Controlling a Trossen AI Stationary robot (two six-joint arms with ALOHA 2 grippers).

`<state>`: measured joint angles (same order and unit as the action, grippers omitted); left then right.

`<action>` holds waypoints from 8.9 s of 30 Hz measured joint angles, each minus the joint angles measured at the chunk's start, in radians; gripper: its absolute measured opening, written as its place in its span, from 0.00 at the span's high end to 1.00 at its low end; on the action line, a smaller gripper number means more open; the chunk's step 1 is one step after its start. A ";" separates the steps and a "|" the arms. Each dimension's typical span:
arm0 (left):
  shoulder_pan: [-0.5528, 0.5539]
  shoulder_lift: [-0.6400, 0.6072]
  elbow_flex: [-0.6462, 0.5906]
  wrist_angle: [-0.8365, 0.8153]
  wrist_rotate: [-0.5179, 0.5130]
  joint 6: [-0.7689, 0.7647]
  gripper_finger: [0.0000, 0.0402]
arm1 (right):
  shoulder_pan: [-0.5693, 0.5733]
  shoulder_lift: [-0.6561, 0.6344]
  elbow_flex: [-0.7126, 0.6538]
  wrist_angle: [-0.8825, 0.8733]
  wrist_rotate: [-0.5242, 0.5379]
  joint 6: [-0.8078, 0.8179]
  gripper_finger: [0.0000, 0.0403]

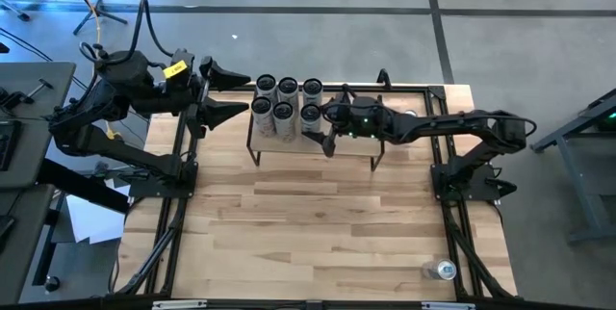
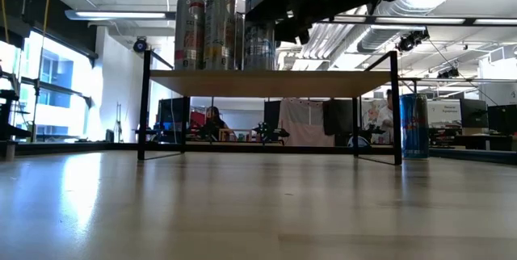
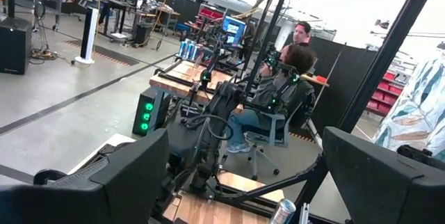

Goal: Place canned beverage on shelf
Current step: Put the white blue soda can on the shelf aligned with the other white blue soda can, then put the top blue soda can on the shelf

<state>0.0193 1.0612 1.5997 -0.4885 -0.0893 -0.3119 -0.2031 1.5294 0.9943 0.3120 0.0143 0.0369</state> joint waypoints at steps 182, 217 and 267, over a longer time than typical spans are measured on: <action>0.000 -0.025 0.000 -0.173 0.018 0.236 0.13 | -0.573 -0.334 0.109 -1.431 0.229 0.809 0.46; 0.000 -0.025 0.000 -0.172 0.018 0.208 0.13 | -0.149 0.300 1.320 -1.817 0.168 0.530 0.45; 0.000 -0.025 0.000 -0.174 0.018 0.182 0.13 | -0.150 0.489 1.359 -1.868 0.130 0.568 0.42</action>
<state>0.0193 1.0359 1.6001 -0.6621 -0.0711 -0.1299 -0.3534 2.0182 2.3535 -1.5562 0.1448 0.6048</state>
